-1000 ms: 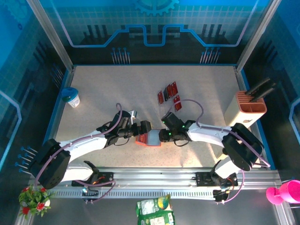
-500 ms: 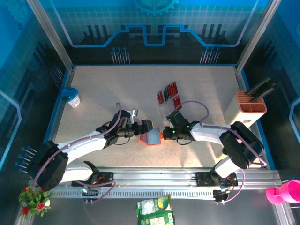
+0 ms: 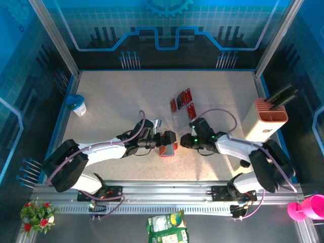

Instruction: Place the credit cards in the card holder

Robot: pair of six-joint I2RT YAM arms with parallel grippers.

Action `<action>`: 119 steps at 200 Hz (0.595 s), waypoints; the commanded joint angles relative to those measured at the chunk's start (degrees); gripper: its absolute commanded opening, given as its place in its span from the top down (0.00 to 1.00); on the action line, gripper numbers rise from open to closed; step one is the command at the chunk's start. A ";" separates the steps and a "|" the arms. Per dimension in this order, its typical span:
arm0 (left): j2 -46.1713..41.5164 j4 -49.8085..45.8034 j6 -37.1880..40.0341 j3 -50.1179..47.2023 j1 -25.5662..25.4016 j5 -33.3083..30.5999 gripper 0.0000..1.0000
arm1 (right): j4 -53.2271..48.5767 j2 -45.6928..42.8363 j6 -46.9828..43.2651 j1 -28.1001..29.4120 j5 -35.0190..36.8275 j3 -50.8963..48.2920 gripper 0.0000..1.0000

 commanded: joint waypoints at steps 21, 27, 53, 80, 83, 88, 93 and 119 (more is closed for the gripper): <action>3.81 3.99 -1.86 -1.01 -1.67 -0.67 0.01 | -7.16 -9.56 -2.17 -5.02 -0.49 -2.25 0.64; 4.39 4.03 -1.87 -0.92 -2.05 -0.72 0.01 | -7.70 -10.33 -2.37 -5.42 -0.55 -2.21 0.64; 6.44 3.20 -1.25 -0.91 -3.37 -1.96 0.01 | -8.58 -12.08 -2.76 -6.38 -0.99 -2.46 0.64; 7.58 -0.47 -0.48 -1.23 -4.59 -4.91 0.01 | -8.58 -12.33 -2.90 -6.57 -2.16 -2.56 0.64; 7.55 -0.50 -0.62 -1.45 -4.62 -5.14 0.01 | -8.60 -12.32 -2.97 -6.63 -2.40 -2.56 0.64; 7.49 -0.50 -0.83 -1.73 -4.59 -5.37 0.01 | -8.58 -12.28 -3.05 -6.60 -2.84 -2.56 0.64; 7.31 -0.51 -1.01 -2.03 -4.60 -5.64 0.01 | -8.58 -12.34 -3.14 -6.58 -3.28 -2.48 0.64; 4.96 -3.62 0.09 -0.94 -4.59 -6.73 0.01 | -7.96 -12.37 -3.13 -6.24 -5.41 -2.21 0.64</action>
